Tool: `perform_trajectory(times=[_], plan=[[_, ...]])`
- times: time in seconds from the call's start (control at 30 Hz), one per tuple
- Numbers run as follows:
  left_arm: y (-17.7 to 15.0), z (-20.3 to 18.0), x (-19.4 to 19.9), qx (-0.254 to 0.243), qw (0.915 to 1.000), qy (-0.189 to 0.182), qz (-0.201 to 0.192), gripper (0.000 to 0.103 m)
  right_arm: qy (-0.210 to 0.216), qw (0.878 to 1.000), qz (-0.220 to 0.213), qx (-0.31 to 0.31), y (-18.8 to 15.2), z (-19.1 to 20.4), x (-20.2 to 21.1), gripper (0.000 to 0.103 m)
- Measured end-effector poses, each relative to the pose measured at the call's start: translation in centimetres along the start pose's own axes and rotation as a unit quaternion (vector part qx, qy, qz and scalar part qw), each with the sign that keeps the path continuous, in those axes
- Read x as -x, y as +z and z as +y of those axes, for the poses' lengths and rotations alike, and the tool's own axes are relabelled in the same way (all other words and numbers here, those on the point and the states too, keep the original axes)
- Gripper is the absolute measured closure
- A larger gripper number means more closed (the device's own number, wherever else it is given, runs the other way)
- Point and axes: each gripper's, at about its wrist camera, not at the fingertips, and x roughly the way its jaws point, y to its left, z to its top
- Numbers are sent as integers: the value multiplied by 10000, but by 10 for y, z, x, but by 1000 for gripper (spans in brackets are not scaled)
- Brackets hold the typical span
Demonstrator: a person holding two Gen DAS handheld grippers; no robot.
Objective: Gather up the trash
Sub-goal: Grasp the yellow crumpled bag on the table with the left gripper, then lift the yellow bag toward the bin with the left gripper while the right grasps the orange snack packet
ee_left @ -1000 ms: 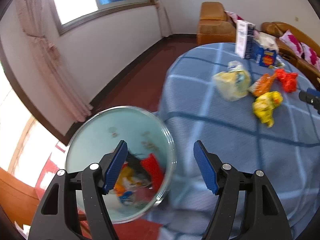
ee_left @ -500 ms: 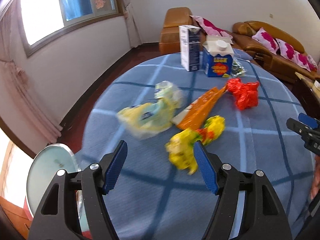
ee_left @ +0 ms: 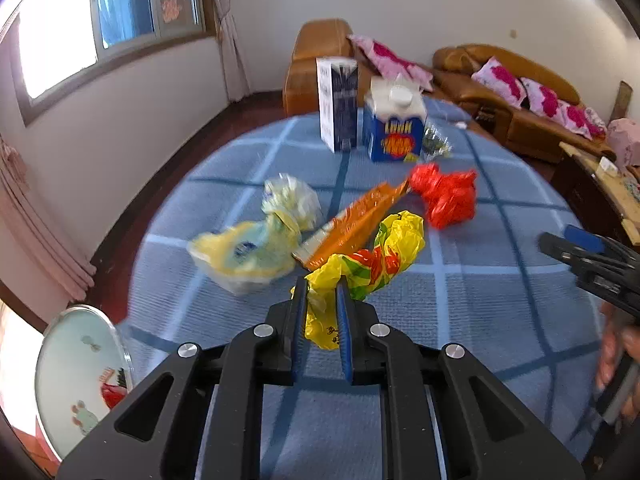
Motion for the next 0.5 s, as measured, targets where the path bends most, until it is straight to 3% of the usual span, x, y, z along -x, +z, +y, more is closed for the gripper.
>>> perform_trajectory(times=[0.17,0.33,0.5], plan=[[2,43,29,181,9986,422,-257,89,166,9992,-65,364,22,37,-7,32],[-7,116,27,741,9925,973,-7,89,296,9958,57,864,42,97,-33,26],[-16,141,23,936,9900,1053,39,89,92,9905,300,1338,51,163,-75,24]])
